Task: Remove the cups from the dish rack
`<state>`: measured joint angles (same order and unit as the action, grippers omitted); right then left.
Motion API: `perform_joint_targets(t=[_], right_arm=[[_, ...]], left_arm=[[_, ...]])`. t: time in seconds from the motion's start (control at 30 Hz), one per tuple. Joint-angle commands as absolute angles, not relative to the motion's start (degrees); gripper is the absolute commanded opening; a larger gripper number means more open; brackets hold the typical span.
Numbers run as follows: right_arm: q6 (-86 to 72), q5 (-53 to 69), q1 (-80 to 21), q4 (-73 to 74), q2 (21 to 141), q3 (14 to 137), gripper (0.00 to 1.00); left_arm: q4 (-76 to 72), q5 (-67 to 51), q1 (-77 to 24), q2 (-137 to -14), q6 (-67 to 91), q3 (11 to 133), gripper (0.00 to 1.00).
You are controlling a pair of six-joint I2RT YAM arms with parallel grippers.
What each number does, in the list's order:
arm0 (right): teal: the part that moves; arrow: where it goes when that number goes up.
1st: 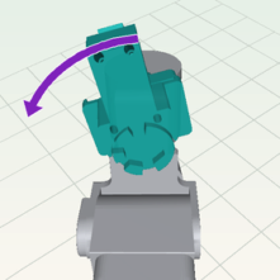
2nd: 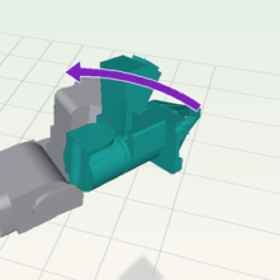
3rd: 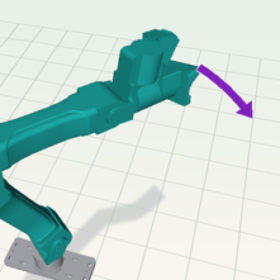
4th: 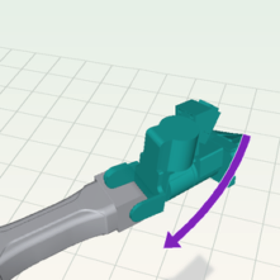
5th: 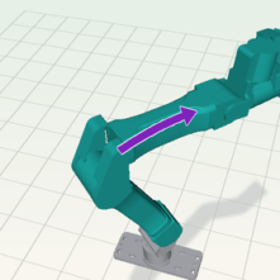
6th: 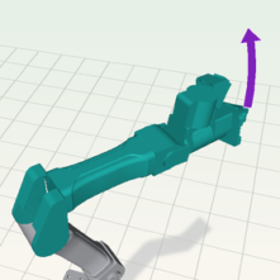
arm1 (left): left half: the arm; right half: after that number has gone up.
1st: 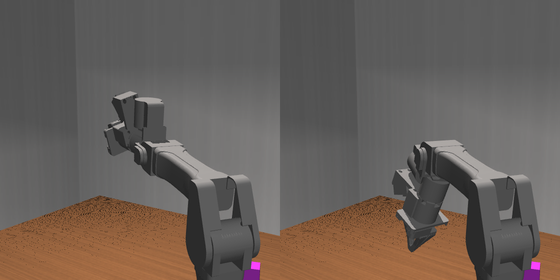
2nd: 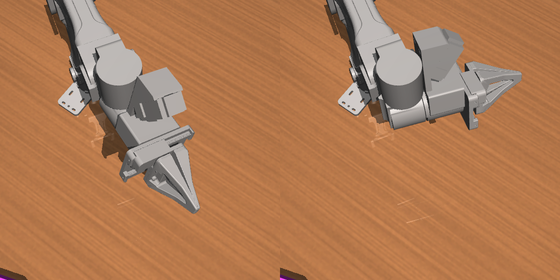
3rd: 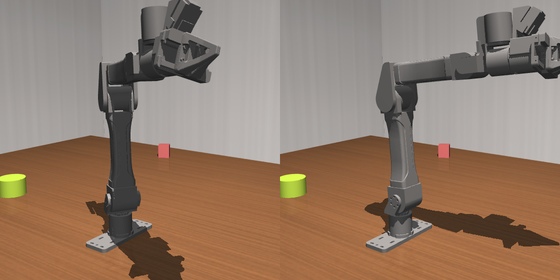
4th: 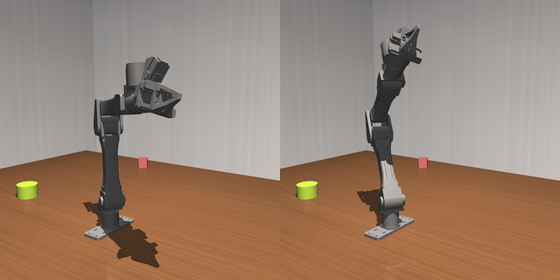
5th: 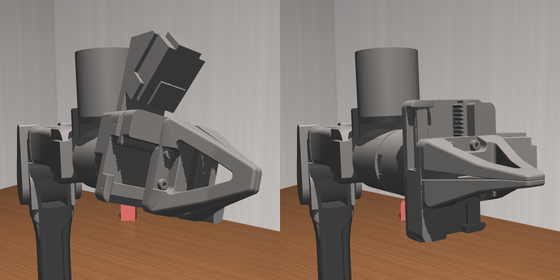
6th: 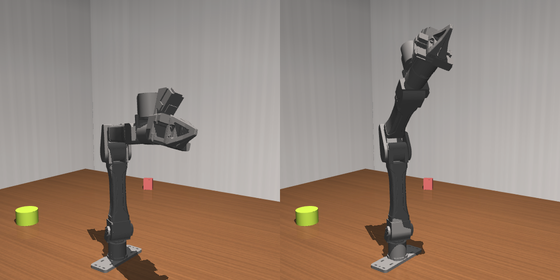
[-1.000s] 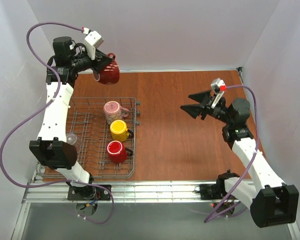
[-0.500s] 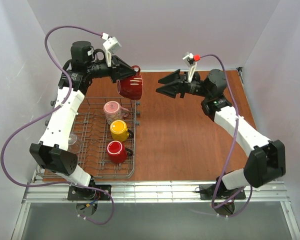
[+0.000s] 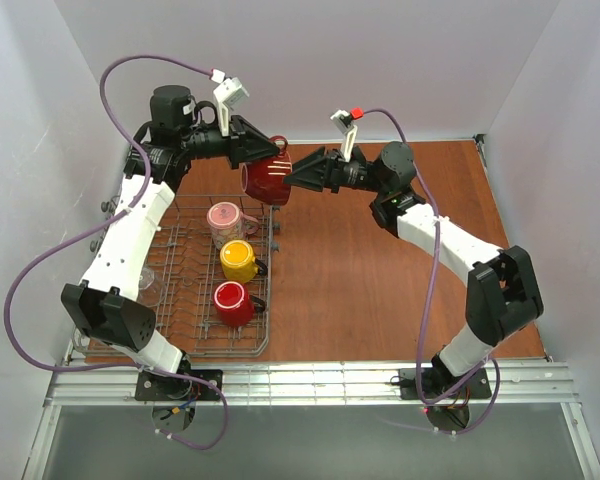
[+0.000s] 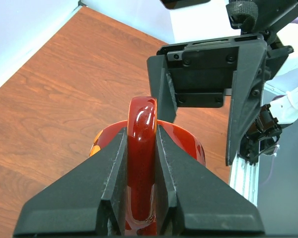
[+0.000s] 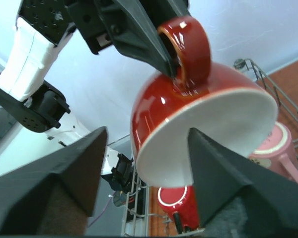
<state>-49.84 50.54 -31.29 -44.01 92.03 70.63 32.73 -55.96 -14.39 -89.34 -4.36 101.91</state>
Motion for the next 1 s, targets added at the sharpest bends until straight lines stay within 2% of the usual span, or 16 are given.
perform_joint_targets(t=[0.0,0.03,0.1,0.17,0.2,0.3,0.5,0.67,0.7,0.8,0.83,0.97], right_arm=[[-56.41,49.92,-31.9,-55.6,93.25,72.95,0.57],[-58.69,50.01,-31.82,-58.59,94.38,72.6,0.45],[-66.48,50.1,-31.9,-68.76,96.84,72.07,0.31],[-70.56,50.54,-31.99,-73.37,98.69,72.86,0.22],[-73.71,50.71,-31.91,-76.61,100.27,73.21,0.11],[-76.46,50.02,-31.9,-79.62,101.34,72.95,0.01],[-74.1,48.96,-31.9,-78.76,99.15,71.46,0.01],[-66.64,48.08,-31.99,-70.34,95.9,69.44,0.01],[-65.66,47.55,-31.99,-69.62,94.58,69.0,0.01],[-62.67,46.85,-31.91,-67.15,92.38,67.59,0.01],[-62.06,46.58,-31.9,-66.37,91.94,67.24,0.01],[-59.15,45.79,-31.82,-63.37,90.09,65.4,0.01]], left_arm=[[29.36,-57.75,-15.03,-85.96,-2.81,102.3,0.0],[29.27,-57.83,-15.12,-85.96,-2.73,102.3,0.0],[29.09,-57.48,-15.21,-86.04,-2.64,102.39,0.0],[29.09,-57.39,-15.21,-85.96,-2.55,102.31,0.0],[29.09,-57.39,-15.21,-86.04,-2.55,102.22,0.0],[29.09,-57.39,-15.29,-85.78,-2.72,101.43,0.0],[29.09,-57.04,-15.29,-85.34,-3.25,99.76,0.0],[29.0,-56.16,-15.29,-85.6,-2.81,99.32,0.0],[29.0,-55.99,-15.29,-85.52,-2.9,99.14,0.09],[29.09,-55.72,-15.29,-85.34,-2.99,98.61,0.25],[29.18,-55.64,-15.29,-85.34,-2.9,98.61,0.36],[29.18,-55.46,-15.29,-85.34,-2.72,98.53,0.55]])
